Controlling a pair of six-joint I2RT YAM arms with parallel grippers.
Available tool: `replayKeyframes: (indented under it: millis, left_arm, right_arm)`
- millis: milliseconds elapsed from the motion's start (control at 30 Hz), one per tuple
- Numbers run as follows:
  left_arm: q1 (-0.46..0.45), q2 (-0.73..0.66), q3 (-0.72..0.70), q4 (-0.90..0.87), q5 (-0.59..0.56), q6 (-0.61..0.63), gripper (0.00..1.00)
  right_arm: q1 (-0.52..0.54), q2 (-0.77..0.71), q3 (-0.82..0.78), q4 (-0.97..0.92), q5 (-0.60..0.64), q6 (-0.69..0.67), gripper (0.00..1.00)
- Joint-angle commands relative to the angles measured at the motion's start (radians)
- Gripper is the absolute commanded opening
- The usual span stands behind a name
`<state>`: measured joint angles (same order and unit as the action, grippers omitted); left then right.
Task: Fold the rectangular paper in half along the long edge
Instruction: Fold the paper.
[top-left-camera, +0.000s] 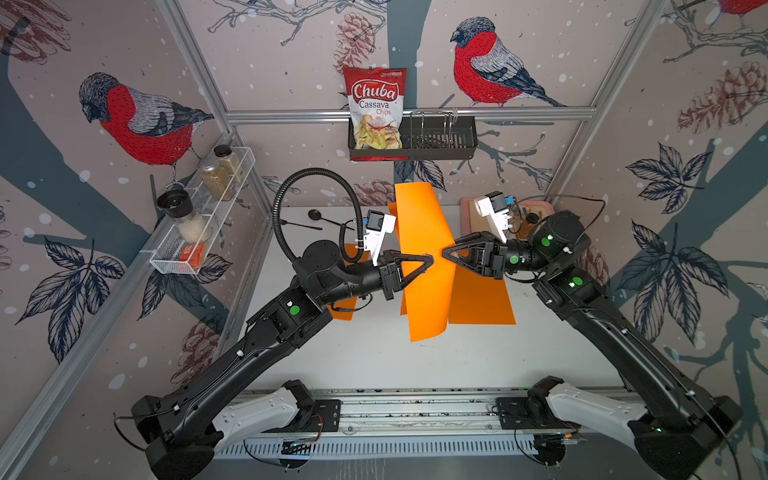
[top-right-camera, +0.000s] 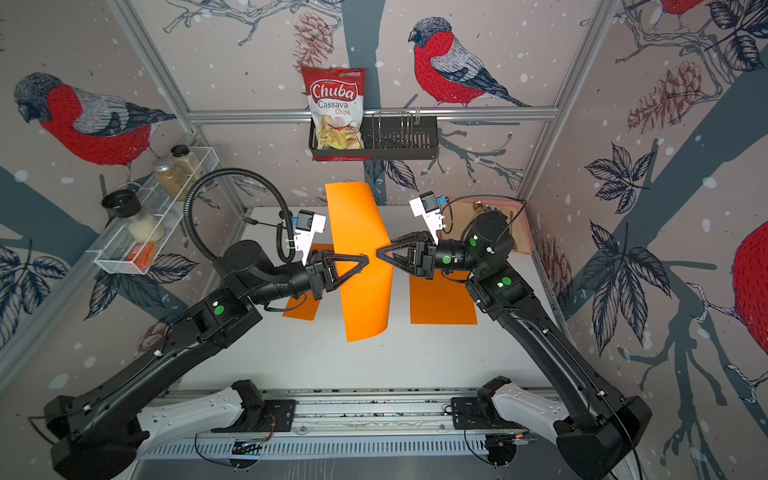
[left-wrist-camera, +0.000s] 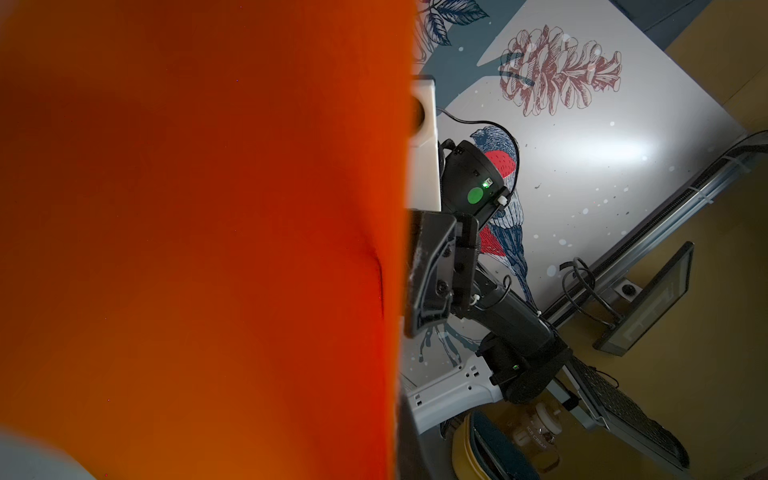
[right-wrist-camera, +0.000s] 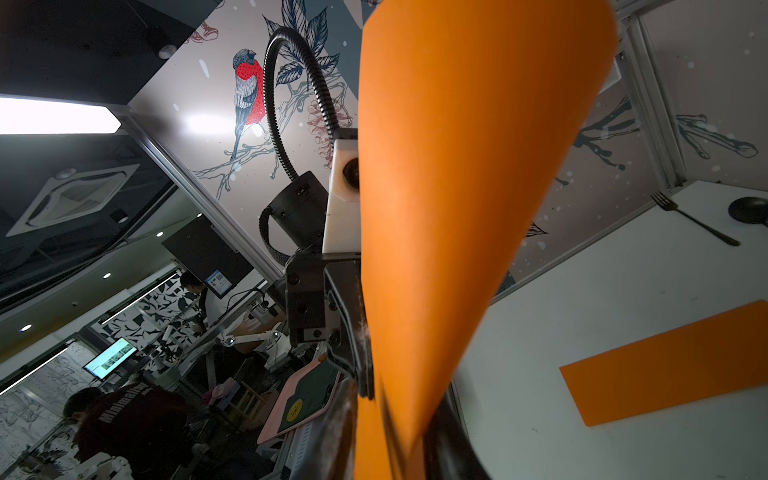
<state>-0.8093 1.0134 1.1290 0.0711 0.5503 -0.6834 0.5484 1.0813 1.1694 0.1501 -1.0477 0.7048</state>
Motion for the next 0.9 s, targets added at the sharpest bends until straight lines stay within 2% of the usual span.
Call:
replayKeyframes:
  millis: [0,133,200,233,267,300,333,433,567,633,700,800,867]
  left_arm:
    - [-0.001,-0.01,-0.022,0.135,0.059,-0.015,0.0]
    - [-0.001,-0.018,-0.044,0.182,0.073,-0.025,0.0]
    - [-0.001,-0.018,-0.047,0.19,0.074,-0.023,0.0]
    - [-0.001,-0.018,-0.047,0.191,0.074,-0.023,0.0]
    - [-0.001,-0.018,-0.049,0.193,0.075,-0.022,0.0]
    - [-0.001,-0.018,-0.049,0.194,0.077,-0.021,0.0]
    - [-0.001,-0.016,-0.048,0.191,0.078,-0.021,0.0]
    - [-0.001,-0.012,-0.046,0.181,0.08,-0.013,0.0]
    - [-0.001,-0.012,-0.047,0.188,0.086,-0.02,0.0]
    - [-0.001,-0.012,-0.049,0.194,0.09,-0.022,0.0]
    - [-0.001,-0.007,-0.052,0.203,0.096,-0.028,0.0]
    - [-0.006,0.004,-0.058,0.213,0.107,-0.034,0.0]
    - [-0.008,0.01,-0.056,0.218,0.115,-0.034,0.0]
  right_arm:
    - [-0.013,-0.014,0.002,0.004,-0.023,-0.011,0.17]
    - [-0.019,-0.026,0.01,-0.004,-0.03,-0.013,0.0]
    - [-0.019,-0.03,0.009,-0.002,-0.041,-0.012,0.0]
    - [-0.019,-0.034,0.01,-0.001,-0.047,-0.01,0.03]
    - [-0.019,-0.036,0.014,-0.003,-0.051,-0.011,0.17]
    - [-0.018,-0.038,0.015,-0.008,-0.053,-0.013,0.22]
    - [-0.019,-0.039,0.017,-0.01,-0.057,-0.016,0.21]
    - [-0.018,-0.049,0.02,-0.007,-0.042,-0.019,0.0]
    - [-0.018,-0.046,0.026,0.016,-0.031,-0.003,0.0]
    - [-0.019,-0.04,0.031,0.028,-0.024,0.005,0.18]
    - [-0.021,-0.034,0.036,0.037,-0.016,0.008,0.19]
    - [-0.023,-0.034,0.034,0.074,0.003,0.025,0.01]
    - [-0.026,-0.036,0.029,0.111,0.003,0.049,0.0]
